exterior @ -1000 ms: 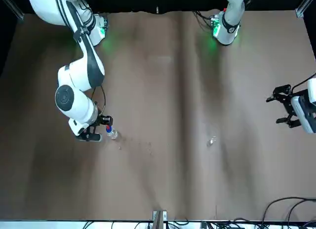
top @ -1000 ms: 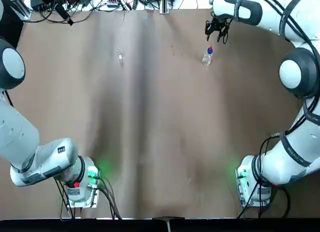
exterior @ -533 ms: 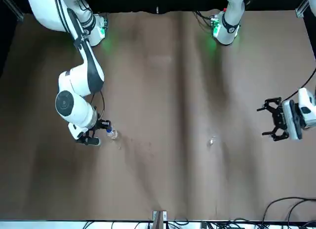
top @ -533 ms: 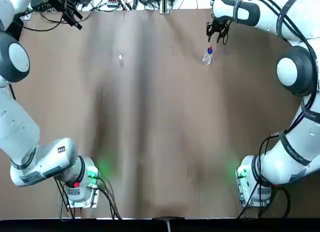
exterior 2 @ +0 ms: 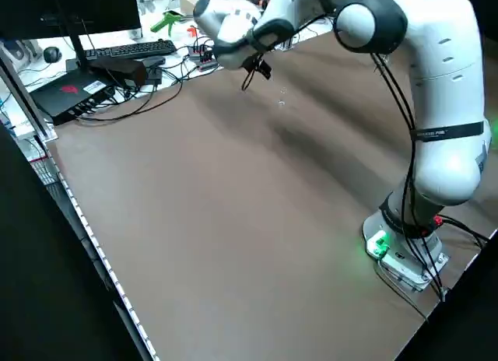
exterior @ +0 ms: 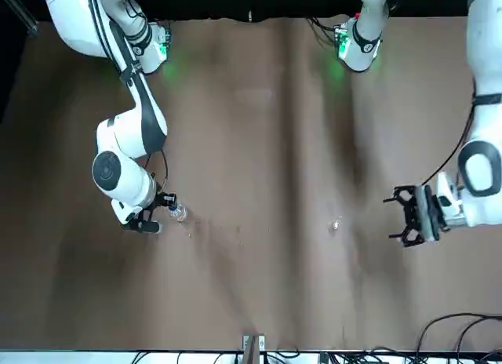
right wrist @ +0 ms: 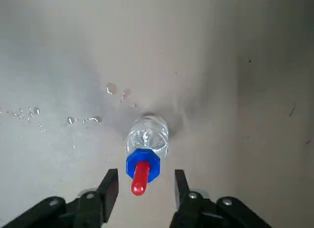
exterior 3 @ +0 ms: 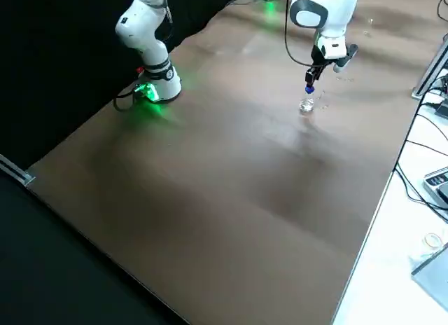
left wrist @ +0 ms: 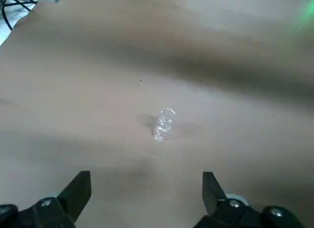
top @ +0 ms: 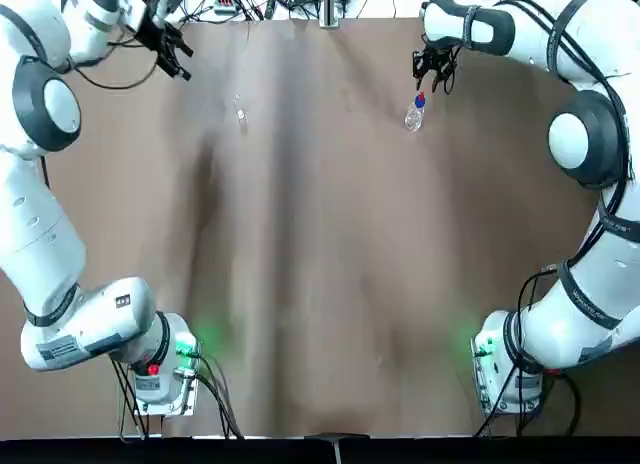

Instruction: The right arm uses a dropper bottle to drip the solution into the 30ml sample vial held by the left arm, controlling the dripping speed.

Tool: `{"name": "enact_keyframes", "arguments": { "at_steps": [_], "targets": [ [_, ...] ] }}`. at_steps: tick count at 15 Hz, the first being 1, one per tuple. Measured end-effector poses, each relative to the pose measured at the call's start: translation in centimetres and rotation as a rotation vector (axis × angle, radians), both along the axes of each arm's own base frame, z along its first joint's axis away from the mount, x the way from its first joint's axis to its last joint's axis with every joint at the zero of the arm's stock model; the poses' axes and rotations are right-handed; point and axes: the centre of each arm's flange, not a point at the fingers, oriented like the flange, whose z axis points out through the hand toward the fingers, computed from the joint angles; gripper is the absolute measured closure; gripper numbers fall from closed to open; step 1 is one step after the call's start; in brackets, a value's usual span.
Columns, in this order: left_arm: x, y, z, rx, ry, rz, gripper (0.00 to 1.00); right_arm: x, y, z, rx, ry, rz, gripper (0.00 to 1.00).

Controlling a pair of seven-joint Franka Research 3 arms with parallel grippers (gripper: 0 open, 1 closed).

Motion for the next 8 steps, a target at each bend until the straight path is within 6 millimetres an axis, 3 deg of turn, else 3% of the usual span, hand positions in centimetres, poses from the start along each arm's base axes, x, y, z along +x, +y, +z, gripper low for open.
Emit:
{"name": "enact_keyframes", "arguments": {
  "at_steps": [4,8],
  "targets": [
    [0.6,-2.9,-8.0,-0.101,-0.119,-0.095,0.0,0.0,0.1,-0.3,-0.001,0.004,0.0,0.52],
    [0.4,-5.2,-10.1,-0.141,-0.117,-0.102,0.0,-0.1,0.2,-0.7,-0.002,0.011,0.002,0.58]
  ]
}}
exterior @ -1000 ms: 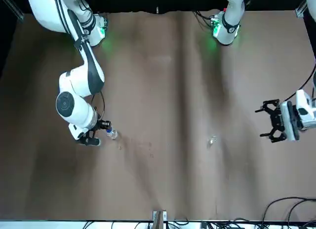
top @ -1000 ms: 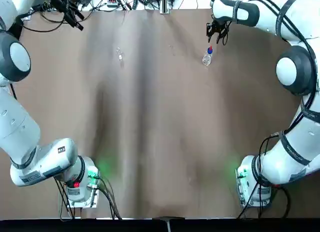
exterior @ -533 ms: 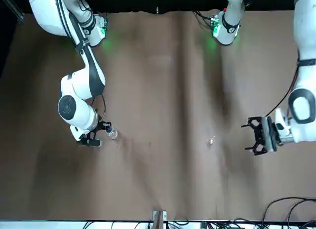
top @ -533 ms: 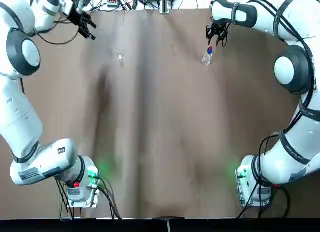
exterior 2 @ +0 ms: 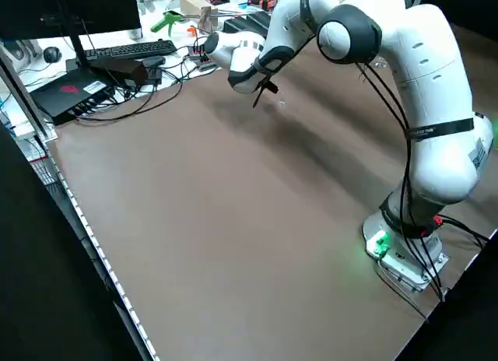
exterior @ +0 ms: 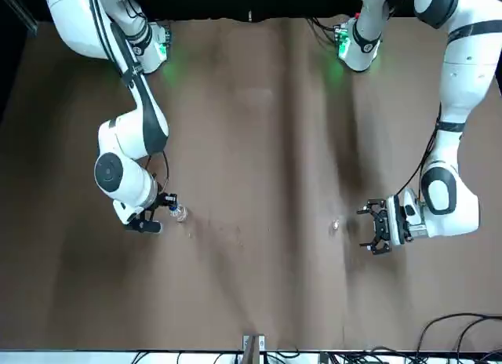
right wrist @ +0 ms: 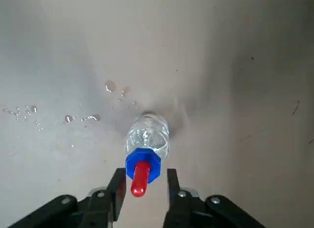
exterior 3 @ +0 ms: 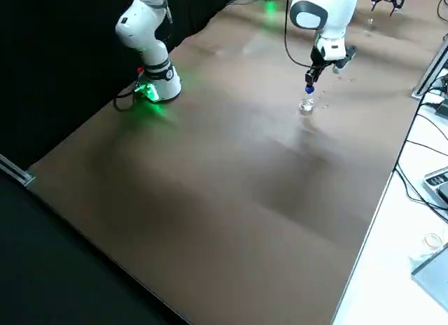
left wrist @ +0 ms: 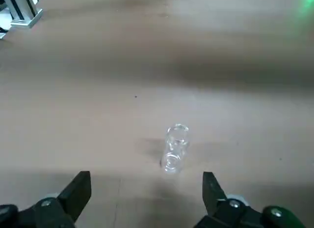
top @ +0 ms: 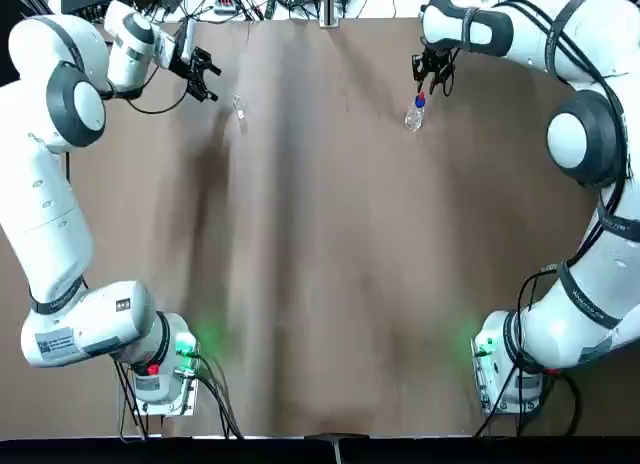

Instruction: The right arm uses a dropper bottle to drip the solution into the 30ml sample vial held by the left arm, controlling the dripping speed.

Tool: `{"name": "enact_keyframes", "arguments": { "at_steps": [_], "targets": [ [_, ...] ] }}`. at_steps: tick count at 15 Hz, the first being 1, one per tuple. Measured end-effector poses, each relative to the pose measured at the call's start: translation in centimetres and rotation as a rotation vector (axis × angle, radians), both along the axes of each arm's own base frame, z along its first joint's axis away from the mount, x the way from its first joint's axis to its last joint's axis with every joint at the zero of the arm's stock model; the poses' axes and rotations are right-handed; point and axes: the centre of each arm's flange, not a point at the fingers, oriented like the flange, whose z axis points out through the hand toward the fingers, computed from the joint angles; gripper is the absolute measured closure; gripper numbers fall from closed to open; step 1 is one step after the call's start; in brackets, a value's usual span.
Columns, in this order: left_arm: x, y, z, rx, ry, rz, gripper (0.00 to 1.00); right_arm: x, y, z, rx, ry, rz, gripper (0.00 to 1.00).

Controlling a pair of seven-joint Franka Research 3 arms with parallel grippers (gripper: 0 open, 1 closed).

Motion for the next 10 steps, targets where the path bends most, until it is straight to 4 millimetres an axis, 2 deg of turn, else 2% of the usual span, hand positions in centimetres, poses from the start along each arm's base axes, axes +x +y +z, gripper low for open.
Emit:
{"name": "enact_keyframes", "arguments": {
  "at_steps": [7,10],
  "targets": [
    [-0.3,-2.8,-2.5,0.014,-0.027,-0.055,0.0,-0.1,0.4,-1.3,-0.002,0.009,0.005,0.67],
    [-0.5,-3.4,-3.2,0.025,-0.028,-0.056,0.0,-0.1,0.4,-1.3,-0.002,0.008,0.005,0.68]
  ]
}}
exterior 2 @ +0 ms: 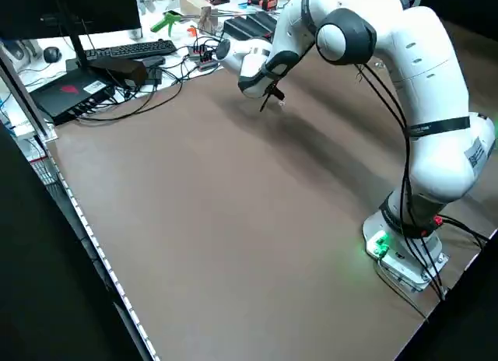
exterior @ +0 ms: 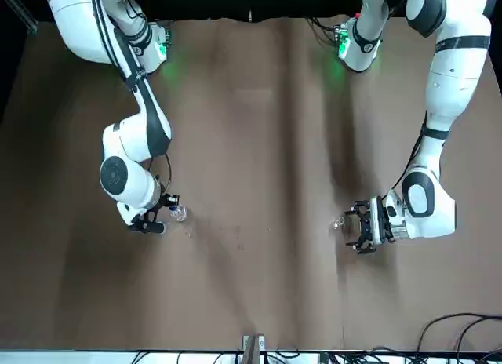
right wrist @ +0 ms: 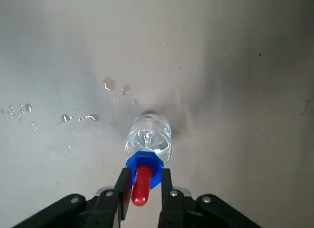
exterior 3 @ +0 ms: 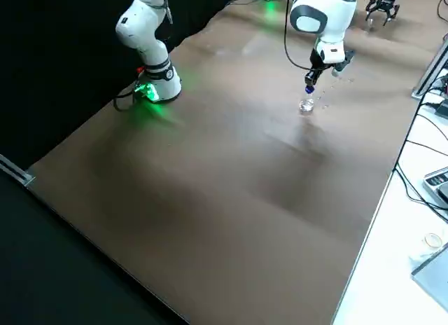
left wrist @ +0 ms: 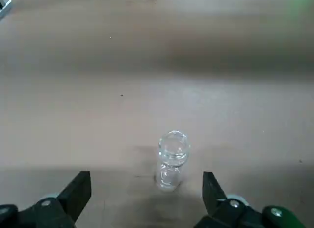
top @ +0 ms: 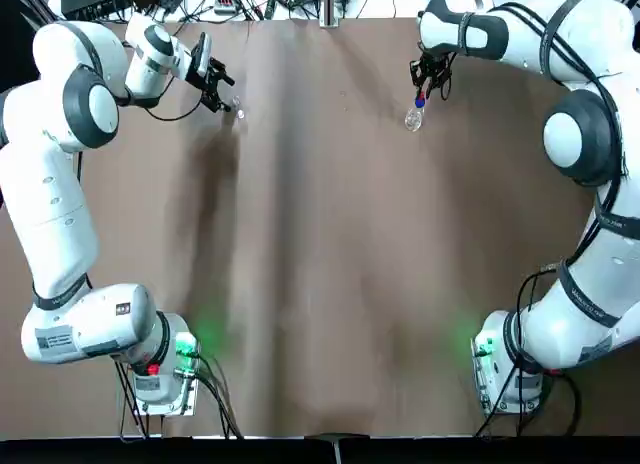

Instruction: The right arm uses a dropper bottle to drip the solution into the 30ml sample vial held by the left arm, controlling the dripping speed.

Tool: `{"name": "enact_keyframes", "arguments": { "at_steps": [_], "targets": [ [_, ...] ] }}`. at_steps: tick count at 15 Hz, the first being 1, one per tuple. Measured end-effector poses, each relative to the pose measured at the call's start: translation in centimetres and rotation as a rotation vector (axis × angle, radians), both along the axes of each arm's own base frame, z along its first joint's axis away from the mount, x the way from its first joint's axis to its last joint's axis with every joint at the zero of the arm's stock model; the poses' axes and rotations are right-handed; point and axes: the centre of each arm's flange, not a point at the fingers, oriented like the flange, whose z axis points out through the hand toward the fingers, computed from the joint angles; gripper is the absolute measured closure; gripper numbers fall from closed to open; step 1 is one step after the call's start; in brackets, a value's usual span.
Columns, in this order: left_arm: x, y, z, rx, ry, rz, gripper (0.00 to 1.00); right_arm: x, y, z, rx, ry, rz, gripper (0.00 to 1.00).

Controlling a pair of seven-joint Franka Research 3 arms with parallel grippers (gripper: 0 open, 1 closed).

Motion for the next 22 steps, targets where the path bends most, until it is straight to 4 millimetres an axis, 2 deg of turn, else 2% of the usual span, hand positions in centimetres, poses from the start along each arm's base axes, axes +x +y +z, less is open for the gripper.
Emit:
{"name": "enact_keyframes", "arguments": {
  "at_steps": [10,22],
  "targets": [
    [-1.1,-1.6,-2.2,0.037,0.005,0.0,0.0,0.0,0.0,0.0,0.0,0.001,-0.001,0.7],
    [-1.2,-2.4,-2.3,0.037,0.004,-0.011,0.0,0.0,0.4,0.3,0.002,-0.003,-0.008,0.74]
  ]
}}
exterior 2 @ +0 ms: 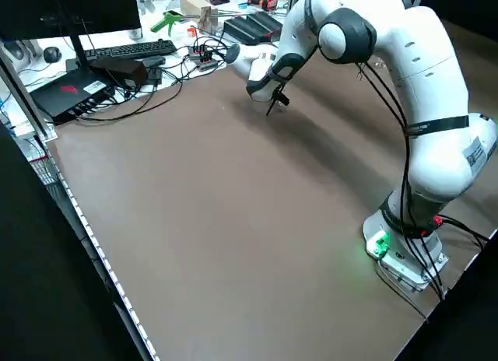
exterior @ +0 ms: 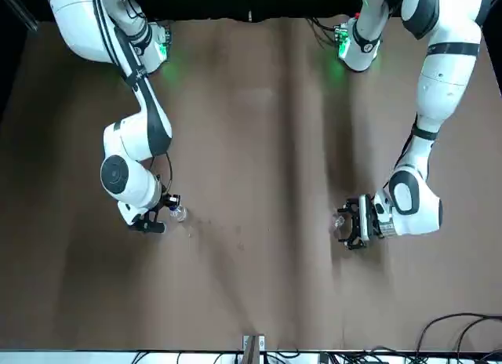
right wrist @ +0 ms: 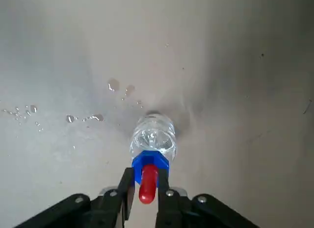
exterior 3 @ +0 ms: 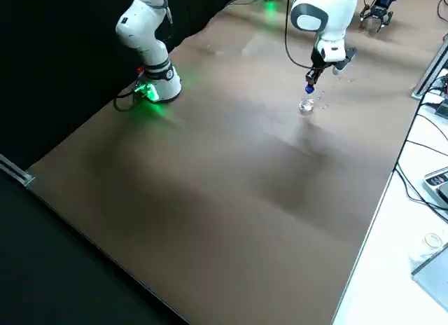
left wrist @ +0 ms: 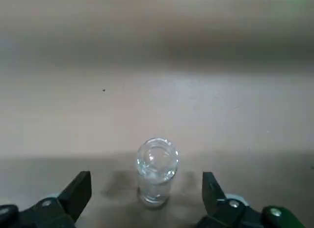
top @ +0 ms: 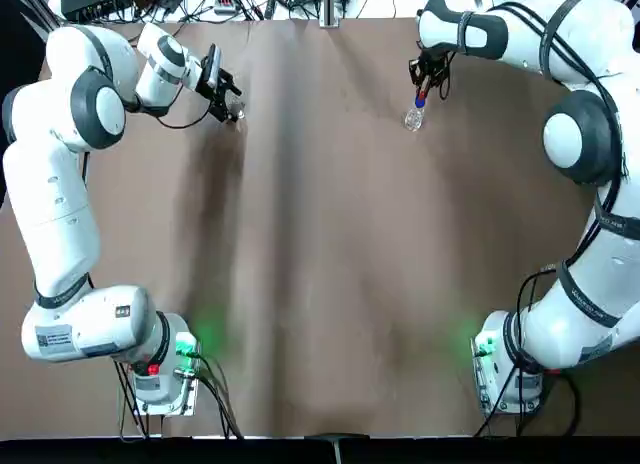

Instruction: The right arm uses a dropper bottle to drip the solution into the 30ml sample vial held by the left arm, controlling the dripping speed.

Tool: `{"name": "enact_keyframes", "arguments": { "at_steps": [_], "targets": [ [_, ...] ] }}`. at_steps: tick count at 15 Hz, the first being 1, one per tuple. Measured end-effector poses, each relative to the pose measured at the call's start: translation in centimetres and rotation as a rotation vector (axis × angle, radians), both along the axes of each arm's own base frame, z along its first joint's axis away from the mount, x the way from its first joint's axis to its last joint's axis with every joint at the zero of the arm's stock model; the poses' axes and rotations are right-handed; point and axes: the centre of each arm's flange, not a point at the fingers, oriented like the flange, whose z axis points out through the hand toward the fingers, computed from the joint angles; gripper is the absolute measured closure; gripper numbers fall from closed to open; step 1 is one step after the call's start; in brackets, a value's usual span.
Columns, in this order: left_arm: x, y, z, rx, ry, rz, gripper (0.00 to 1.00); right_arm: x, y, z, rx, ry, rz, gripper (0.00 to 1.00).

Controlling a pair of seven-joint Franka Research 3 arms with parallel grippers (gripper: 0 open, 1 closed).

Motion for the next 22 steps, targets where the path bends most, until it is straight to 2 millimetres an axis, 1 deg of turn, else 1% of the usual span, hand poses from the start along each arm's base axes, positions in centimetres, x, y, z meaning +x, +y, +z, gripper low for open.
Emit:
{"name": "enact_keyframes", "arguments": {
  "at_steps": [6,8,9,11,12,13,14,15,18,19,20,21,22],
  "targets": [
    [-0.08,-0.78,0.01,-0.001,0.0,-0.011,0.01,-0.13,-0.03,-0.1,-0.003,0.011,0.001,0.75],
    [-0.11,-1.04,0.01,0.0,-0.001,-0.015,0.03,-0.15,-0.03,-0.12,-0.003,0.012,0.001,0.76],
    [-0.11,-1.07,0.01,0.0,-0.001,-0.015,0.11,-0.15,-0.03,-0.12,-0.003,0.012,0.001,0.76],
    [-0.1,-1.03,0.01,0.0,-0.001,-0.014,0.13,-0.15,-0.03,-0.12,-0.003,0.012,0.001,0.78],
    [-0.09,-1.0,0.01,0.001,-0.001,-0.014,0.21,-0.16,-0.02,-0.12,-0.003,0.012,0.001,0.8],
    [-0.1,-0.95,-0.01,0.001,-0.001,-0.013,0.21,-0.16,-0.02,-0.12,-0.003,0.012,0.001,0.84],
    [-0.12,-0.86,-0.05,0.002,0.0,-0.012,0.21,-0.16,-0.02,-0.13,-0.003,0.012,0.001,0.93],
    [-0.14,-0.76,-0.09,0.002,0.001,-0.011,0.22,-0.16,-0.02,-0.13,-0.003,0.012,0.001,0.95],
    [-0.16,-0.64,-0.15,0.004,0.002,-0.009,0.25,-0.16,-0.01,-0.13,-0.003,0.012,0.001,0.95],
    [-0.16,-0.64,-0.15,0.004,0.002,-0.009,0.3,-0.16,0.0,-0.13,-0.003,0.012,0.001,0.95],
    [-0.16,-0.62,-0.16,0.004,0.001,-0.009,0.37,-0.17,0.01,-0.13,-0.003,0.012,0.001,0.95],
    [-0.16,-0.61,-0.16,0.004,0.001,-0.009,0.37,-0.17,0.02,-0.12,-0.003,0.012,0.001,0.95],
    [-0.16,-0.6,-0.16,0.005,0.001,-0.009,0.41,-0.17,0.03,-0.12,-0.003,0.012,0.001,0.95]
  ]
}}
